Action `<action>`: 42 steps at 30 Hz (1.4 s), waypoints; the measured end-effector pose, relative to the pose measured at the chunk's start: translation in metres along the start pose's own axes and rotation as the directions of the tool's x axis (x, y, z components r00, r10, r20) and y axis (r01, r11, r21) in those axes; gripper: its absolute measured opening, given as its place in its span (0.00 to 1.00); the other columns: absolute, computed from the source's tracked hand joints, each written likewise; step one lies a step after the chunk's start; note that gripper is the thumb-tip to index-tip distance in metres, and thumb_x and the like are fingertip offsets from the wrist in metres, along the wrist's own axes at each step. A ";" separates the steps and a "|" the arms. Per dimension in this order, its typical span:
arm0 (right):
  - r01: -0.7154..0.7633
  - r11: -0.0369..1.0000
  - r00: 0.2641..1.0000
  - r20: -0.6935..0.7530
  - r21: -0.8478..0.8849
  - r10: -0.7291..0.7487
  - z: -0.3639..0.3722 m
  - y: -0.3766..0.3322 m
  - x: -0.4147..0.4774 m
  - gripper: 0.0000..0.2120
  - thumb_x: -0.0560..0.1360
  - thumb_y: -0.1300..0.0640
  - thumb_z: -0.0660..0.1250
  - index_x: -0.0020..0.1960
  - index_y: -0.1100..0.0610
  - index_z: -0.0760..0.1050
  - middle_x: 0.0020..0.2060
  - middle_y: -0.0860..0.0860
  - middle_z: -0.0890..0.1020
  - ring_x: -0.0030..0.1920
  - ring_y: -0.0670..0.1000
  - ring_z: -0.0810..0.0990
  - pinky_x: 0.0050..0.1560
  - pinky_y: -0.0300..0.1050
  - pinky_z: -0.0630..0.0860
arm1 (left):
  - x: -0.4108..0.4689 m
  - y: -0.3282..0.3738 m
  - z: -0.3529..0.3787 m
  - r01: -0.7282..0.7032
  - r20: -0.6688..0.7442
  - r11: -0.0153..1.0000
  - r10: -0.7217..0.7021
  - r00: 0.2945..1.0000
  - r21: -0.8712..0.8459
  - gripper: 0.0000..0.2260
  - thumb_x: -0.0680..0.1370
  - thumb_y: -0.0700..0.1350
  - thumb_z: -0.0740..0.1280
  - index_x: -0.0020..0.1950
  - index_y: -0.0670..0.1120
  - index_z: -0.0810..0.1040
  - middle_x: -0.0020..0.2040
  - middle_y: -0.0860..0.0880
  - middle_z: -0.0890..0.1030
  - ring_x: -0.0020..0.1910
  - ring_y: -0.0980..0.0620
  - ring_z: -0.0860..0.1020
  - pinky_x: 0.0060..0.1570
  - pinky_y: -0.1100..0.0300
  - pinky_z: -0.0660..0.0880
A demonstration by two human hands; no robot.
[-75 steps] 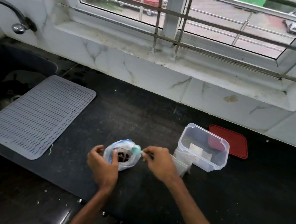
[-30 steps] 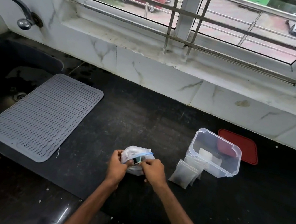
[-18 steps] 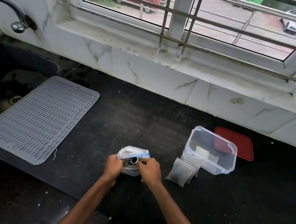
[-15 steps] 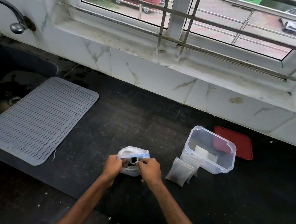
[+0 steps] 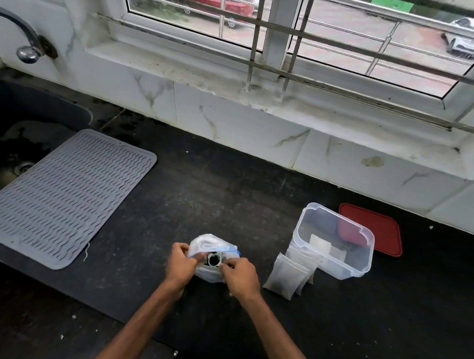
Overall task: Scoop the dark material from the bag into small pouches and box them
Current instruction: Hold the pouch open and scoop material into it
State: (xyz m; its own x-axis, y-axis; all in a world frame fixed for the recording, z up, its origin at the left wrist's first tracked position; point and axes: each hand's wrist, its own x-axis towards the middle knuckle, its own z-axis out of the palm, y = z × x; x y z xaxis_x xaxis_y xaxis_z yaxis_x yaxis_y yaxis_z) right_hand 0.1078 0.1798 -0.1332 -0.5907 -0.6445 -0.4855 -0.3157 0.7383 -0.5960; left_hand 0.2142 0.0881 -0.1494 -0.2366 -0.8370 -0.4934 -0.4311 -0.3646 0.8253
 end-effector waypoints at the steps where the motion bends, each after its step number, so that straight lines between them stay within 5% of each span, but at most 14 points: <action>1: 0.007 0.999 1.000 -0.013 -0.034 -0.007 0.001 0.000 0.001 0.10 0.78 0.51 0.64 0.48 0.52 0.83 0.43 0.51 0.85 0.43 0.51 0.84 0.49 0.52 0.82 | 0.001 -0.002 0.000 -0.013 -0.023 1.000 0.014 1.000 0.014 0.16 0.71 0.41 0.76 0.52 0.43 0.72 0.48 0.42 0.81 0.48 0.43 0.81 0.52 0.45 0.78; 11: 0.056 0.968 0.994 -0.081 -0.243 -0.078 0.008 -0.001 -0.005 0.13 0.80 0.51 0.60 0.52 0.54 0.82 0.47 0.51 0.85 0.47 0.52 0.83 0.49 0.49 0.80 | -0.001 -0.004 0.006 0.021 0.038 0.986 -0.015 0.999 -0.164 0.13 0.74 0.34 0.72 0.57 0.37 0.75 0.51 0.38 0.83 0.47 0.44 0.82 0.48 0.49 0.81; 15: 0.004 0.998 0.998 0.062 0.058 -0.007 0.006 0.005 -0.003 0.11 0.80 0.55 0.61 0.50 0.57 0.82 0.40 0.53 0.83 0.35 0.50 0.80 0.38 0.49 0.80 | 0.000 0.000 0.007 0.067 0.103 0.971 -0.044 0.994 -0.228 0.11 0.76 0.30 0.67 0.58 0.36 0.75 0.52 0.36 0.82 0.45 0.45 0.81 0.41 0.55 0.79; 20: -0.204 0.867 0.956 0.282 0.455 0.076 -0.016 0.007 -0.010 0.11 0.81 0.58 0.62 0.55 0.63 0.81 0.31 0.52 0.75 0.25 0.44 0.68 0.25 0.36 0.67 | 0.002 -0.002 0.005 0.108 0.133 0.955 -0.073 0.988 -0.278 0.17 0.73 0.28 0.68 0.60 0.37 0.74 0.52 0.37 0.82 0.45 0.44 0.82 0.40 0.55 0.79; 25: -0.173 0.896 0.940 0.339 0.410 0.026 -0.028 0.008 -0.011 0.09 0.81 0.55 0.63 0.55 0.56 0.81 0.34 0.50 0.79 0.27 0.42 0.71 0.29 0.35 0.71 | 0.001 0.002 0.008 0.057 0.048 0.966 -0.047 0.998 -0.253 0.12 0.75 0.30 0.68 0.57 0.39 0.73 0.50 0.39 0.82 0.43 0.46 0.81 0.40 0.55 0.80; 29: -0.064 0.925 0.956 0.289 0.375 -0.051 -0.031 0.009 -0.010 0.09 0.82 0.56 0.62 0.52 0.57 0.81 0.33 0.50 0.80 0.26 0.43 0.72 0.27 0.36 0.70 | -0.006 0.008 0.010 -0.117 -0.114 0.991 0.123 0.986 0.060 0.10 0.74 0.37 0.72 0.52 0.45 0.74 0.48 0.45 0.82 0.44 0.47 0.80 0.43 0.54 0.76; 33: 0.006 0.935 0.962 0.253 0.356 -0.103 -0.038 0.007 -0.012 0.08 0.82 0.57 0.63 0.47 0.53 0.80 0.33 0.49 0.83 0.25 0.43 0.74 0.27 0.36 0.71 | -0.015 0.017 0.012 -0.142 -0.174 0.960 0.187 0.967 0.242 0.10 0.75 0.41 0.71 0.53 0.46 0.73 0.44 0.51 0.78 0.43 0.49 0.78 0.42 0.56 0.72; 37: -0.024 0.863 0.951 0.277 0.505 -0.136 -0.054 0.008 -0.017 0.09 0.82 0.59 0.62 0.50 0.58 0.82 0.34 0.51 0.83 0.26 0.44 0.73 0.27 0.36 0.68 | -0.015 0.021 0.019 -0.033 -0.197 0.986 0.065 0.978 0.164 0.09 0.76 0.37 0.66 0.55 0.43 0.73 0.50 0.44 0.79 0.45 0.47 0.76 0.40 0.58 0.72; 40: -0.059 0.839 0.952 0.282 0.541 -0.115 -0.067 0.014 -0.019 0.11 0.82 0.60 0.62 0.55 0.62 0.82 0.34 0.51 0.82 0.26 0.44 0.72 0.26 0.35 0.67 | -0.010 0.019 0.024 0.021 -0.144 1.000 -0.017 0.989 0.023 0.09 0.76 0.35 0.65 0.55 0.41 0.72 0.50 0.42 0.78 0.43 0.43 0.81 0.26 0.58 0.78; 42: -0.066 0.838 0.956 0.276 0.541 -0.103 -0.074 0.017 -0.021 0.11 0.82 0.60 0.62 0.55 0.62 0.82 0.35 0.51 0.82 0.26 0.43 0.71 0.25 0.34 0.66 | -0.009 0.020 0.026 0.030 -0.146 1.000 -0.030 0.989 0.000 0.09 0.75 0.36 0.66 0.55 0.41 0.72 0.51 0.41 0.79 0.43 0.43 0.81 0.31 0.53 0.80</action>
State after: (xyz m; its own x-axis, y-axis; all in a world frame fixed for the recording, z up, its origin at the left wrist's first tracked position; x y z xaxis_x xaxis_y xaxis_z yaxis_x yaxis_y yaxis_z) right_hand 0.0595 0.2203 -0.0859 -0.3270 -0.7468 -0.5791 0.1765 0.5537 -0.8138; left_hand 0.1848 0.0988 -0.1357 -0.0938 -0.8764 -0.4724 -0.4377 -0.3898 0.8102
